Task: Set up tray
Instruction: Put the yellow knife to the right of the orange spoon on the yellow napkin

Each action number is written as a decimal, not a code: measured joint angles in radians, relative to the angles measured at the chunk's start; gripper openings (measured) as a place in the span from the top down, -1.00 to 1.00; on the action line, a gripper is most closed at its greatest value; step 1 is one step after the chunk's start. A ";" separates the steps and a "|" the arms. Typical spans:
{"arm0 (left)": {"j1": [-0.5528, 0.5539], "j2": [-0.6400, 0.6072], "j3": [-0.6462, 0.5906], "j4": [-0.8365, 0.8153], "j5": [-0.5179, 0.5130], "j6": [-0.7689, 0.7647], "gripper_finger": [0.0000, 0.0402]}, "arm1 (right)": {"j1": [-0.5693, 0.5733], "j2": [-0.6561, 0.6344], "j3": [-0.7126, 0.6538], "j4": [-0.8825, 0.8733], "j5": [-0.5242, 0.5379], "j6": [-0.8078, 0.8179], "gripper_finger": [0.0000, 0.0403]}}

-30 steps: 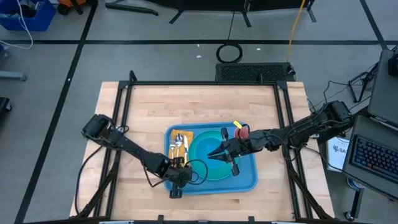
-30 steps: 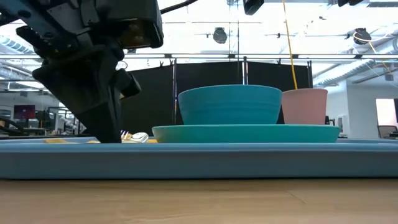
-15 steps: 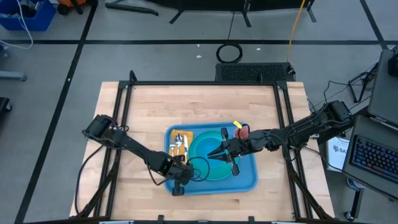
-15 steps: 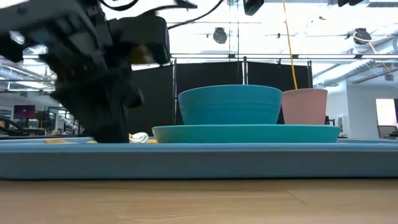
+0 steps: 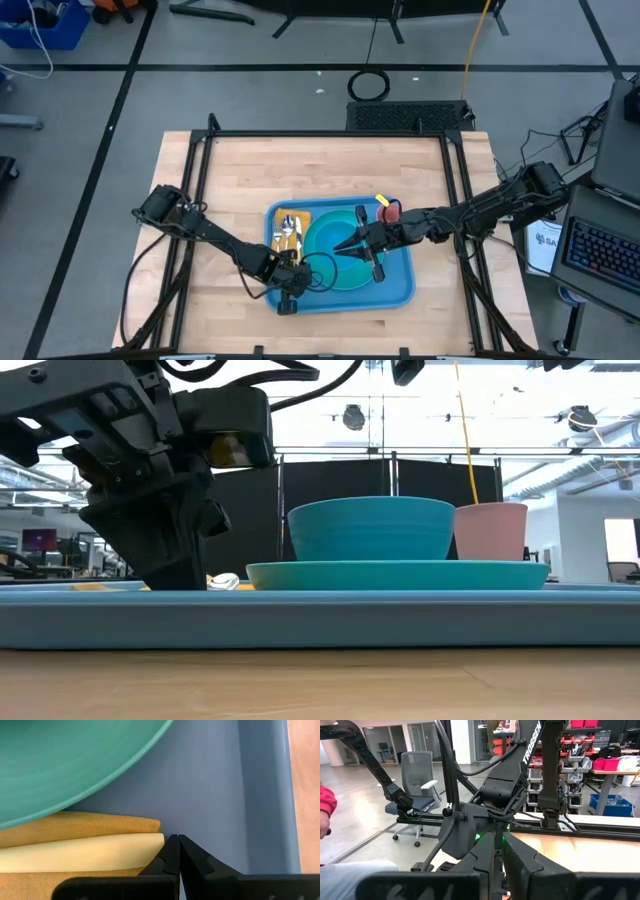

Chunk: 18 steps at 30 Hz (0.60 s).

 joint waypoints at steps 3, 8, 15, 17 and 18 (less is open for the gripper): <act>-0.001 -0.006 -0.001 -0.006 -0.007 -0.010 1.00 | 0.000 0.000 0.000 0.000 0.000 0.000 0.86; -0.005 -0.022 -0.002 -0.043 -0.023 -0.013 1.00 | 0.000 0.000 0.000 0.000 0.000 0.000 0.86; -0.008 -0.031 -0.003 -0.073 -0.069 -0.021 1.00 | 0.000 0.000 0.000 -0.001 0.000 0.000 0.86; -0.008 -0.032 -0.003 -0.069 -0.069 -0.021 1.00 | 0.000 0.000 0.000 -0.001 0.000 0.000 0.86; -0.008 -0.032 -0.003 -0.070 -0.073 -0.023 1.00 | 0.000 0.000 0.000 -0.001 0.000 0.000 0.86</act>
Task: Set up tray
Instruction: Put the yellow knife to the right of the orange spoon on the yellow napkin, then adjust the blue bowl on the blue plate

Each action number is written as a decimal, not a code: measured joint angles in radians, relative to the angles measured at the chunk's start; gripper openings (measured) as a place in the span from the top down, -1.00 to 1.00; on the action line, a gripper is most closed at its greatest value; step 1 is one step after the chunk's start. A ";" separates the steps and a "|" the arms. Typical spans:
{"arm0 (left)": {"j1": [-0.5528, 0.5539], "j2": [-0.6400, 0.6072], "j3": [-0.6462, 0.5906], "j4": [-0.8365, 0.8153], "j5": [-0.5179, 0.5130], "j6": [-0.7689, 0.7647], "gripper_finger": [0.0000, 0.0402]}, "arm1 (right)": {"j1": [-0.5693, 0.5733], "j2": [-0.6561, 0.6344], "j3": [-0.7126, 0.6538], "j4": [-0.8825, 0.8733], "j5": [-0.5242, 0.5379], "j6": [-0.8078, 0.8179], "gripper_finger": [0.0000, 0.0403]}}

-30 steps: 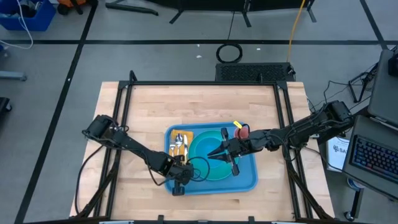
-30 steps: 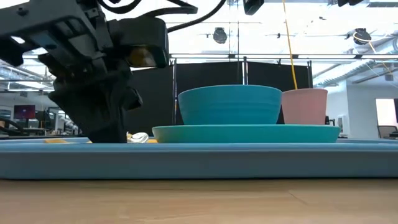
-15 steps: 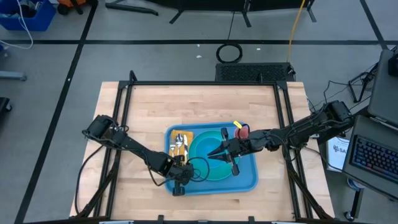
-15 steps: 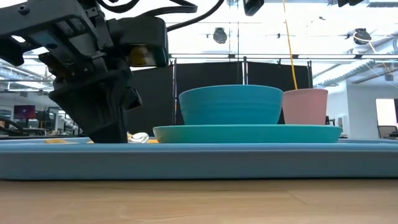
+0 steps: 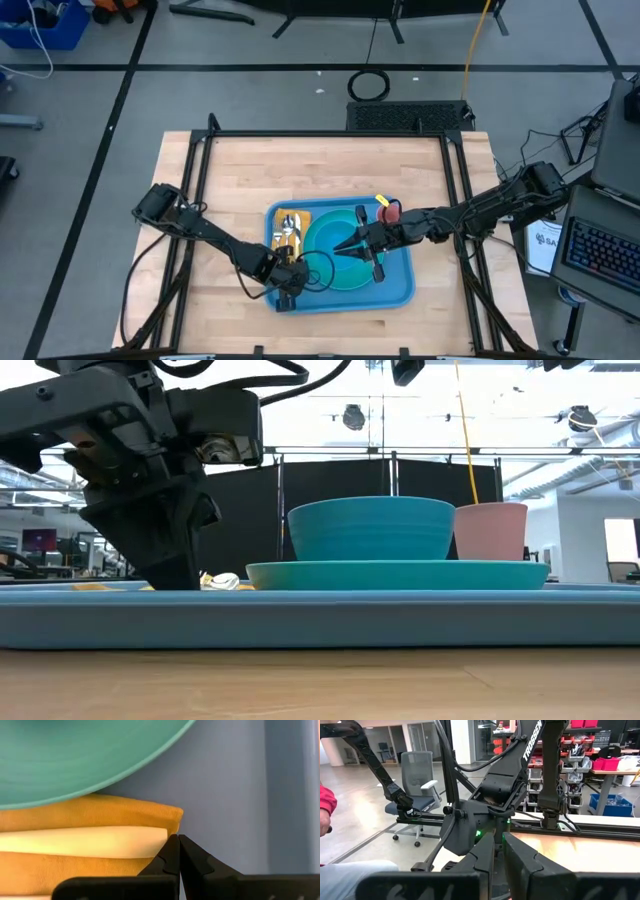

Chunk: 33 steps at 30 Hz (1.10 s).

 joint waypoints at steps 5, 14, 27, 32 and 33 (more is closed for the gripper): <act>-0.004 -0.007 0.000 0.000 -0.004 -0.009 1.00 | 0.000 0.000 0.000 0.000 0.000 0.000 0.86; -0.026 -0.041 0.000 0.045 0.004 -0.027 0.99 | 0.009 0.000 0.000 0.000 -0.009 -0.030 0.86; -0.197 -0.222 0.003 0.020 -0.368 -0.119 0.93 | 0.060 0.000 0.003 -0.087 0.063 0.006 0.91; -0.295 -0.244 0.002 0.017 -0.677 -0.126 0.96 | 0.109 0.000 0.077 -0.335 0.193 0.020 0.97; -0.315 -0.251 0.001 0.008 -0.722 -0.125 0.98 | 0.118 0.000 0.095 -0.371 0.203 0.034 0.98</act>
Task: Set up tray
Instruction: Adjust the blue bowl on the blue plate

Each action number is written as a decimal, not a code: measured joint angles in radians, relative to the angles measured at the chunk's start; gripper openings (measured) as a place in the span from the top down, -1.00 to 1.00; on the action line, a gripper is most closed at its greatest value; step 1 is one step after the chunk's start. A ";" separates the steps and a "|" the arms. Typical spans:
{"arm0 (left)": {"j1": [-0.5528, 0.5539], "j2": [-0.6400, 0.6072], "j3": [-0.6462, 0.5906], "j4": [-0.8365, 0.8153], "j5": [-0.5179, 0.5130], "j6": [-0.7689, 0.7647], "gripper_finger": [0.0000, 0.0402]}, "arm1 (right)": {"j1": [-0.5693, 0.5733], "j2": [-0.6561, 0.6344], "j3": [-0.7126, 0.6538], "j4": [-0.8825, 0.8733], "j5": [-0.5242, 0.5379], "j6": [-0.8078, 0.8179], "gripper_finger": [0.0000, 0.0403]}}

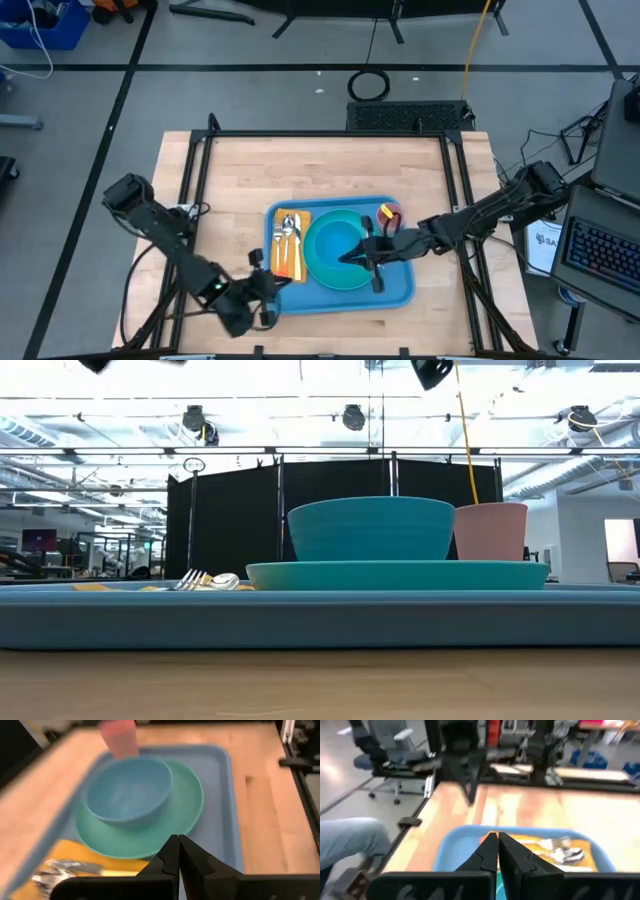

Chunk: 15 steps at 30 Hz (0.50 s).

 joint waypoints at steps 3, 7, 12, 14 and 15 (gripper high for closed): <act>-0.044 -0.029 0.000 -0.012 -0.099 0.011 0.98 | 0.019 0.000 0.058 -0.142 0.001 0.054 1.00; -0.095 -0.080 0.000 -0.139 -0.202 -0.047 0.90 | 0.022 0.009 0.102 -0.319 0.052 0.206 1.00; -0.138 -0.119 0.000 -0.248 -0.282 -0.132 0.88 | -0.047 0.022 0.104 -0.389 0.027 0.381 1.00; -0.143 -0.122 0.000 -0.257 -0.288 -0.127 0.90 | -0.076 0.040 0.103 -0.435 -0.013 0.449 1.00; -0.148 -0.122 0.000 -0.258 -0.288 -0.124 0.92 | -0.091 0.056 0.103 -0.437 -0.032 0.472 1.00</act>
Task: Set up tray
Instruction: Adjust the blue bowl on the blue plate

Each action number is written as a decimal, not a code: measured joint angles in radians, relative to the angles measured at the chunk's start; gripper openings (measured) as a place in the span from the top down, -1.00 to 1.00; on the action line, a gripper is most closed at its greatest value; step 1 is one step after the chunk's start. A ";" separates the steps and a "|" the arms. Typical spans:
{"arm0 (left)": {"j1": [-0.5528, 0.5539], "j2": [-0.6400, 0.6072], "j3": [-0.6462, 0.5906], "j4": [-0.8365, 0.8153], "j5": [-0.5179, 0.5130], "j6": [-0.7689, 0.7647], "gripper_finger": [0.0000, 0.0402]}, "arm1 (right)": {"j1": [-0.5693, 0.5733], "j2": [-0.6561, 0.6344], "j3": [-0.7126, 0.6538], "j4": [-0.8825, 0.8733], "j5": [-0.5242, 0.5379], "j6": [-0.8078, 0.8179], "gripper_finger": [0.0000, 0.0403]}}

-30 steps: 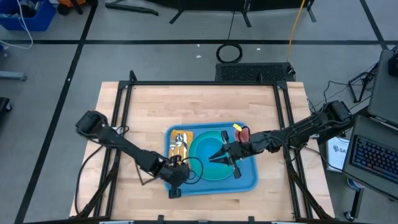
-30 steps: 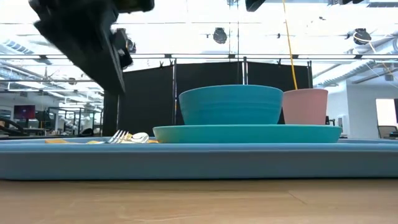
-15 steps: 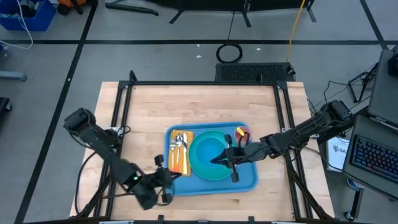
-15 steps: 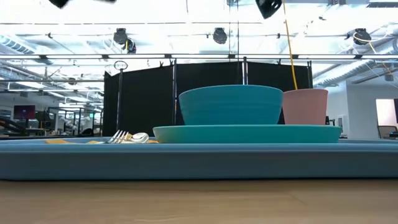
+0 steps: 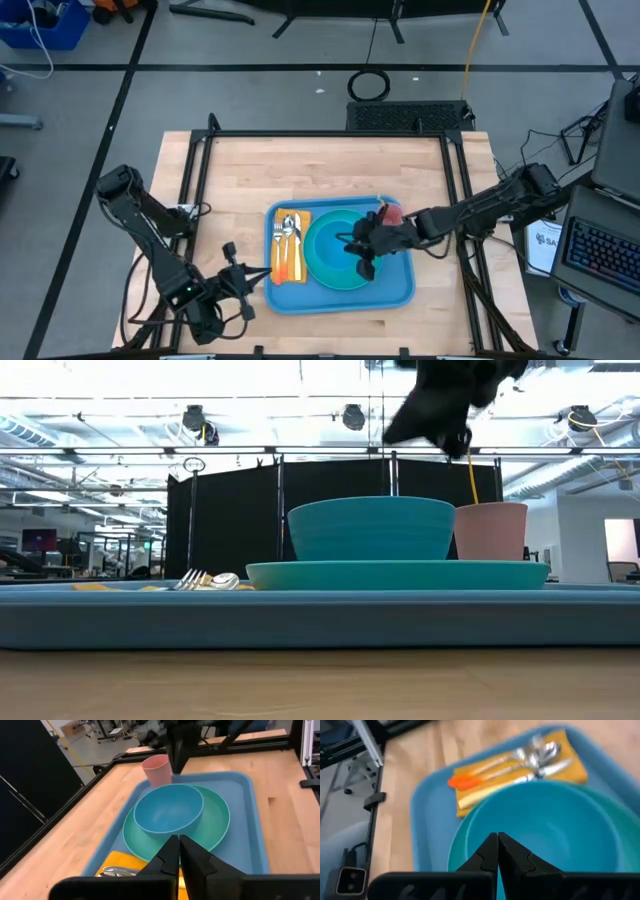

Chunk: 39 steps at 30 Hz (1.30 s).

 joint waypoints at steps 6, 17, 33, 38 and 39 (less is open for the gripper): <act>-0.002 0.000 0.000 -0.036 0.005 -0.005 0.97 | -0.046 0.051 0.007 -0.064 -0.079 0.115 1.00; -0.003 0.000 0.000 -0.109 -0.028 -0.050 0.87 | -0.049 0.069 0.063 -0.223 -0.112 0.193 1.00; -0.008 0.000 0.000 -0.101 -0.018 -0.084 0.85 | -0.057 0.122 0.061 -0.224 -0.208 0.226 1.00; -0.008 0.000 0.000 -0.101 -0.018 -0.087 0.87 | -0.057 0.121 0.061 -0.228 -0.210 0.244 1.00; -0.008 0.000 0.000 -0.100 -0.018 -0.087 0.89 | -0.057 0.121 0.061 -0.231 -0.211 0.252 1.00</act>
